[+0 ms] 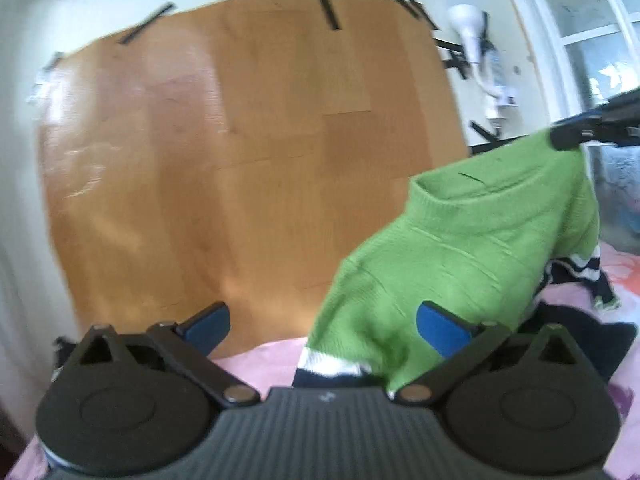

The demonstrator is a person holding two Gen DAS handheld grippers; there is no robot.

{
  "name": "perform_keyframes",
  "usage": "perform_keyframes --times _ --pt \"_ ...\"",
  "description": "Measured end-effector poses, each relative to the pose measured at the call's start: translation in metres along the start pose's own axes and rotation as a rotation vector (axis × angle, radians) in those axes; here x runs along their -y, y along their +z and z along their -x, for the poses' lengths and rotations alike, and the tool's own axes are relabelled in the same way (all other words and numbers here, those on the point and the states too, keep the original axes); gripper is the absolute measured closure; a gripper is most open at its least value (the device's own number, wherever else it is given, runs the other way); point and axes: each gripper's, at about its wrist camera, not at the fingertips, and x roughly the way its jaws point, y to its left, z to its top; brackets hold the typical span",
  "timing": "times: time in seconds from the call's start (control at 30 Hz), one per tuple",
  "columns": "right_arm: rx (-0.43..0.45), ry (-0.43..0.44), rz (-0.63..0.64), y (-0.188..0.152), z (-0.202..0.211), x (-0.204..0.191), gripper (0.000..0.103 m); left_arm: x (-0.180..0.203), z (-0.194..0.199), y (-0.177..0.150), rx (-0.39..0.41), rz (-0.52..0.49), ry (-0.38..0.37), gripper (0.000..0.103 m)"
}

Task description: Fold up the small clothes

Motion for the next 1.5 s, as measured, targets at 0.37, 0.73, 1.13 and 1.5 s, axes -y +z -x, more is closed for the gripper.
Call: perform_keyframes --times 0.37,0.73,1.13,1.5 --pt "-0.112 -0.057 -0.165 -0.076 0.045 -0.002 0.092 0.031 -0.109 -0.021 -0.305 0.007 -0.169 0.0" --pt "-0.192 -0.034 -0.365 -0.146 0.04 0.005 0.09 0.058 -0.109 -0.023 -0.336 -0.072 -0.229 0.091" --pt "-0.184 -0.035 -0.195 -0.16 0.033 0.019 0.056 -0.064 0.06 -0.011 0.008 0.298 -0.045 0.093" --pt "-0.18 0.034 0.345 -0.167 0.004 -0.05 0.025 -0.082 0.082 -0.012 0.059 0.386 0.044 0.095"
